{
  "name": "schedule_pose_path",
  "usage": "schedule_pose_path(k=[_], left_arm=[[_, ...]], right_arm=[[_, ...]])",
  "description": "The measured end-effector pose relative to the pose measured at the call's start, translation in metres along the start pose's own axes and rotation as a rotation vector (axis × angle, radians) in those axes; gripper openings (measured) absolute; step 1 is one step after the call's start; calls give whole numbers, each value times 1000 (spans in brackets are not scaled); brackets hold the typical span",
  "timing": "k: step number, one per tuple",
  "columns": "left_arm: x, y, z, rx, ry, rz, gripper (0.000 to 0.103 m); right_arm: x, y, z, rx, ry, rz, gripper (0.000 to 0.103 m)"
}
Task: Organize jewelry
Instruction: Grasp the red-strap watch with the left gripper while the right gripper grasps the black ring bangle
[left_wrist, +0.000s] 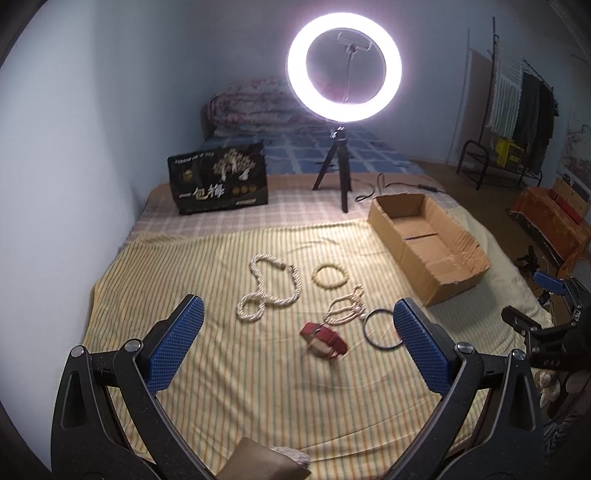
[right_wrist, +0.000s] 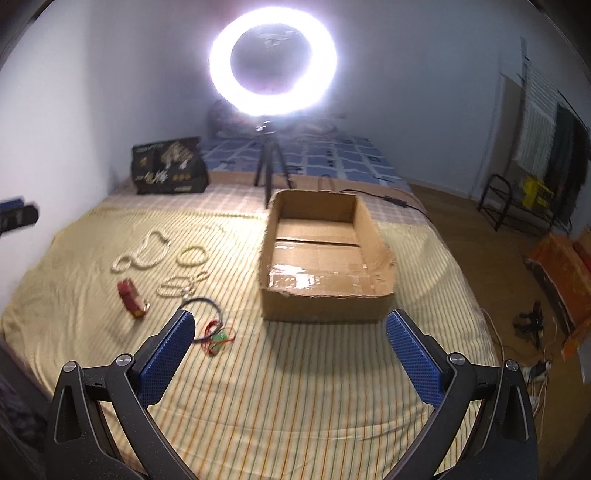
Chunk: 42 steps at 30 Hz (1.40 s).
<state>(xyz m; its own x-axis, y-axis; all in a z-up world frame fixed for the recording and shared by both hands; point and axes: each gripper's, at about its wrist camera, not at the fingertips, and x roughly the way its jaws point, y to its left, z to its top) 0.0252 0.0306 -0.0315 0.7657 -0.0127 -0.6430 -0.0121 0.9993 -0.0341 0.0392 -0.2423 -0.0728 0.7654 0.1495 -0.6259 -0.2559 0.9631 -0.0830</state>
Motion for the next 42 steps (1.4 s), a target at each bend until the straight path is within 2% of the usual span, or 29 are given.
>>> schedule_pose_path(k=[4,8,10,11,13,15,19,21,24,27,32,35,42], left_arm=[[10,11,-4,13,35,19,103],[15,21,-5,12,40,14,103],[18,31,-3,-18,46,14,102],[19,36,-2,-37,48,13,99],[26,45,-3,-78,71,-4,93],[37,50,-4,-122,121,-44,80],[62,55,-13,-219,250,-153,69],[73,51,-17,-257,309,-210,66],[84,41,-20,-279,363,-259,66],[99,33,-21,-306,420,-294,66],[127,34,-24,-394,500,-312,65],[141,35,-30,-431,548,-318,58],[162,40,-31,-476,567,-277,58]], right_arm=[[8,14,-4,-83,14,61,102],[23,25,-4,-123,84,155,102],[31,28,-3,-128,111,169,102],[33,29,-2,-127,123,171,99],[41,28,0,-117,155,190,86],[48,27,0,-112,189,217,76],[61,31,0,-102,244,264,62],[68,35,0,-100,275,309,52],[72,47,-1,-137,291,366,46],[78,68,-4,-229,311,425,38],[93,90,-12,-336,348,450,24],[103,96,-13,-370,359,457,20],[119,101,-15,-401,382,467,19]])
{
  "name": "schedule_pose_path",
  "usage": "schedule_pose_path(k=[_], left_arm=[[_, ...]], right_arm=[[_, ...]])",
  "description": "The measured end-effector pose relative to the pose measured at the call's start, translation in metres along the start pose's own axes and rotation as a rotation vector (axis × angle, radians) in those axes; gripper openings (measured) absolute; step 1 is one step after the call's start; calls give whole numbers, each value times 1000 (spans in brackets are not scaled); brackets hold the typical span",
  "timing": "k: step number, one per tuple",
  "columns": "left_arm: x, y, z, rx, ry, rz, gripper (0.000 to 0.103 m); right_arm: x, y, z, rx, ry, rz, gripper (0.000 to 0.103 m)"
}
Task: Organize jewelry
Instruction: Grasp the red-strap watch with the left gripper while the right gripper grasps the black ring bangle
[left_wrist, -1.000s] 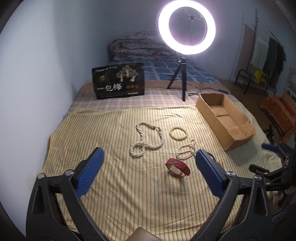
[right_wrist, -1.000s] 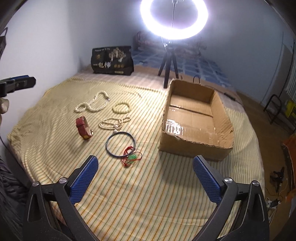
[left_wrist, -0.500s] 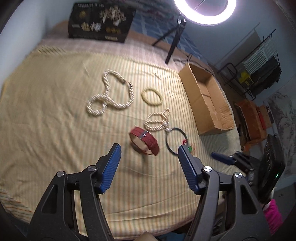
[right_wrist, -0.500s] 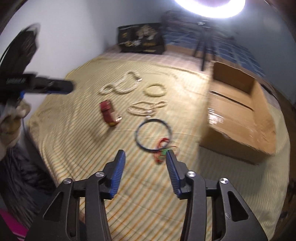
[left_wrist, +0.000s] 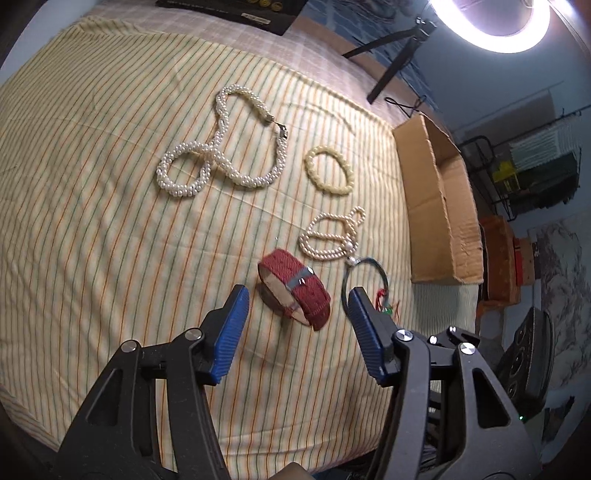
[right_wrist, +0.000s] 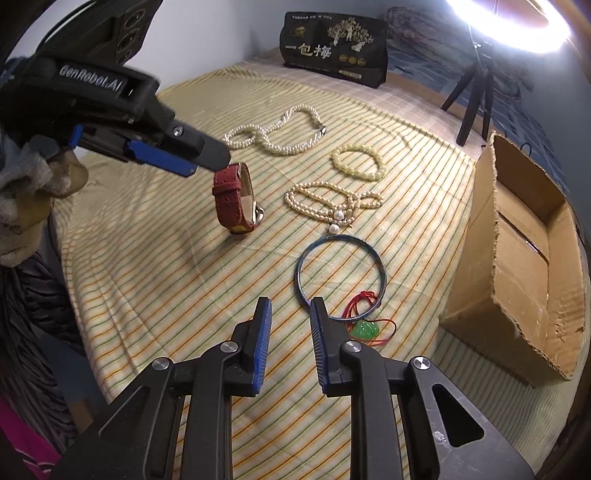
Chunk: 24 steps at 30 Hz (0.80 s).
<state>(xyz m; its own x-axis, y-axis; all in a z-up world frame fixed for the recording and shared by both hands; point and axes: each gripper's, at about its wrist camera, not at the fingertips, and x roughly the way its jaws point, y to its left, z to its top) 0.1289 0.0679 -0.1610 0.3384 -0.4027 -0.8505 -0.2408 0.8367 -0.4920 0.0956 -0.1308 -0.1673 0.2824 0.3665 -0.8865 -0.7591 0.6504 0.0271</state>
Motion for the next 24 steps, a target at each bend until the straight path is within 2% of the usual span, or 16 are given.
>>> schedule_pose_path(k=[11,13,17,20,22,24], left_arm=[[22,3,4,-6,45,26,58],[25,3,5,-6,52,30,51],[29,4,6,-4,60,33,49],[31,3,6,6,68,37,36],[33,2,6,6,68,27,31],[32,2,7,7,60,25,29]], right_arm=[[17,0,2,-32,47,-12,19],[21,3,2,-44,58,-23,19],[28,3,1,-58,71,-61,19],[33,5,0,-73,80,-72,19],[34,6,0,-85,77,-78,17],[34,7,1,-91,74,-73,10]])
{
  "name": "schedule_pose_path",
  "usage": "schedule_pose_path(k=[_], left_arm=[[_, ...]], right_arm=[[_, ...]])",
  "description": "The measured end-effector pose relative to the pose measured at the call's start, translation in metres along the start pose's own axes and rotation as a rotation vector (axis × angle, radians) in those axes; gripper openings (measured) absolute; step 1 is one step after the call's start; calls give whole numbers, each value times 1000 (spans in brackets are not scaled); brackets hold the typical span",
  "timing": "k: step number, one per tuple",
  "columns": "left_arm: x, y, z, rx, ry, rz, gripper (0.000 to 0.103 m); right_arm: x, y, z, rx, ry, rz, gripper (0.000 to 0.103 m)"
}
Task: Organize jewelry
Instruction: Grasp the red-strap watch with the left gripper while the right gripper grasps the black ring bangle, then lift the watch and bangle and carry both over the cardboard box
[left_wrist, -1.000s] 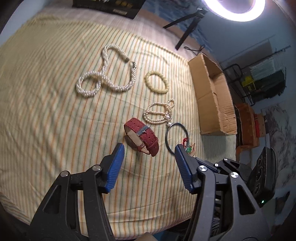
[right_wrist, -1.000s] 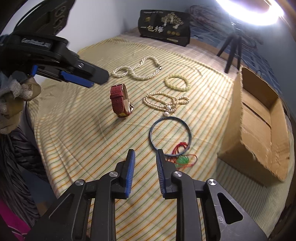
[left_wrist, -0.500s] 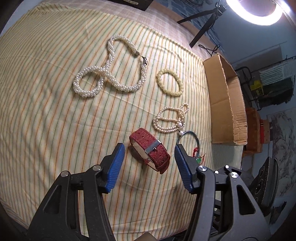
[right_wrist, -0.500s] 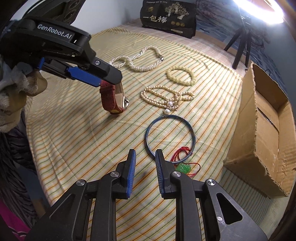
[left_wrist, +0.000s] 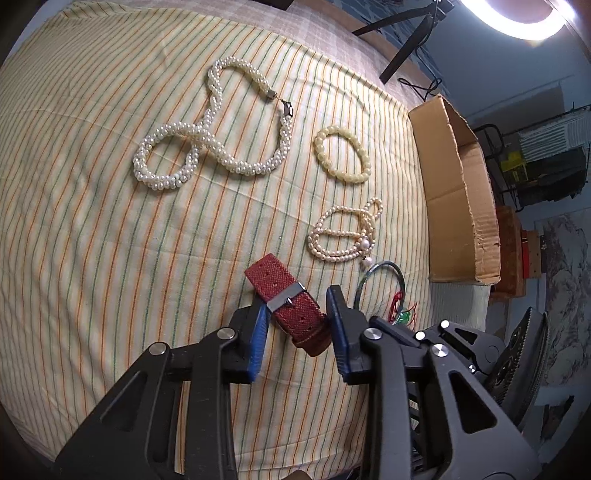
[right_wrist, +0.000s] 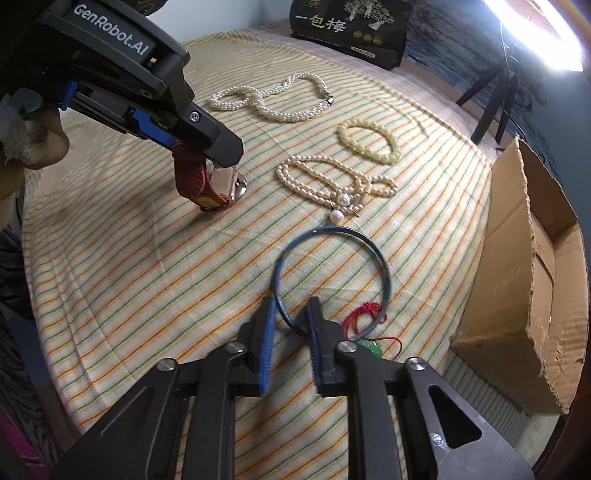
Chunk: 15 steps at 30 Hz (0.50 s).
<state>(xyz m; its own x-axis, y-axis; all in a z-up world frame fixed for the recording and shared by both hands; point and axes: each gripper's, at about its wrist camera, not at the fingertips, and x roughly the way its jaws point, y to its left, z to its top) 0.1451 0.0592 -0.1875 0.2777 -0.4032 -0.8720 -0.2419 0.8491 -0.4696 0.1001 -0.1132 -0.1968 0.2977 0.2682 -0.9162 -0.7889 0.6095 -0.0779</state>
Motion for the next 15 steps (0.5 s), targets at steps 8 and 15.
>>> schedule_pose_path(k=[8,15], left_arm=[[-11,8,-3,14,-34,10,20],[-20,15,-6,20,-56,23,17]], right_arm=[[-3,0,6,38,-18,74,3],[-15,-13,10,145,-69,171,3]])
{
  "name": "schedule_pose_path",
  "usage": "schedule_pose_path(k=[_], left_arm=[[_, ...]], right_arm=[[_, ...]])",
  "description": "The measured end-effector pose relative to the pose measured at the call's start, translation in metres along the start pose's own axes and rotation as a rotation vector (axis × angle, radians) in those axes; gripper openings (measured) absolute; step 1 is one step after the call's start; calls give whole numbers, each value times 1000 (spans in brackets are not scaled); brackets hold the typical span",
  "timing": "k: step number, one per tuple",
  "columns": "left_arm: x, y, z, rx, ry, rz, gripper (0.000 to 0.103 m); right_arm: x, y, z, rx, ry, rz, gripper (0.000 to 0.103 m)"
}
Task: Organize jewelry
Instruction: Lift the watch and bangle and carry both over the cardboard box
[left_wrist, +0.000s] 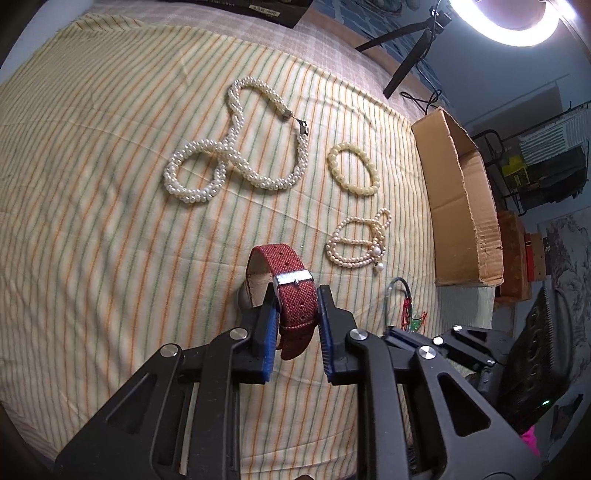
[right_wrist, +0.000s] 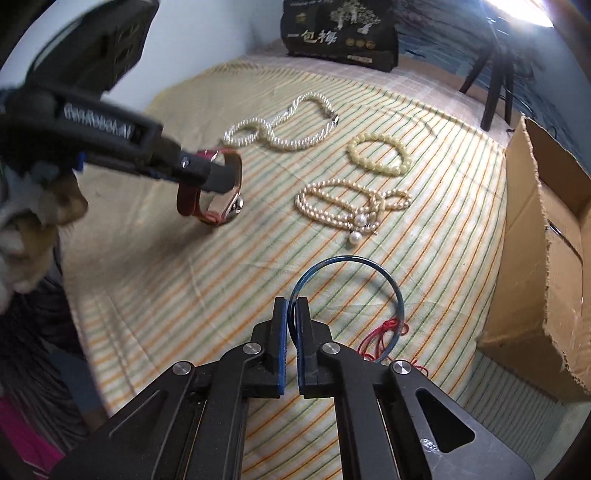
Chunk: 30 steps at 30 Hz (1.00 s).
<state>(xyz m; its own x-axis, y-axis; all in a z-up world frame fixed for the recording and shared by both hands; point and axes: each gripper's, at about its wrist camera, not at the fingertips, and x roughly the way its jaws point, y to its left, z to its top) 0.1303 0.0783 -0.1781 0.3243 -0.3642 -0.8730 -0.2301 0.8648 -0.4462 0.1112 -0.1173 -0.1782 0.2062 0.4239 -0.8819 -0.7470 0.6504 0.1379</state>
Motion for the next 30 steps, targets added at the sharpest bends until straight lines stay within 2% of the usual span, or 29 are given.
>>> schedule_pose_path(k=[18,30], left_arm=[[-26,-29,-1,60,-72,-55,17],[-39,-72,-1,155,-131,-97,17]], right_arm=[[-57,1,25,-6,-168,-74,2],[-107,-25,23,50,-281,-137,2]])
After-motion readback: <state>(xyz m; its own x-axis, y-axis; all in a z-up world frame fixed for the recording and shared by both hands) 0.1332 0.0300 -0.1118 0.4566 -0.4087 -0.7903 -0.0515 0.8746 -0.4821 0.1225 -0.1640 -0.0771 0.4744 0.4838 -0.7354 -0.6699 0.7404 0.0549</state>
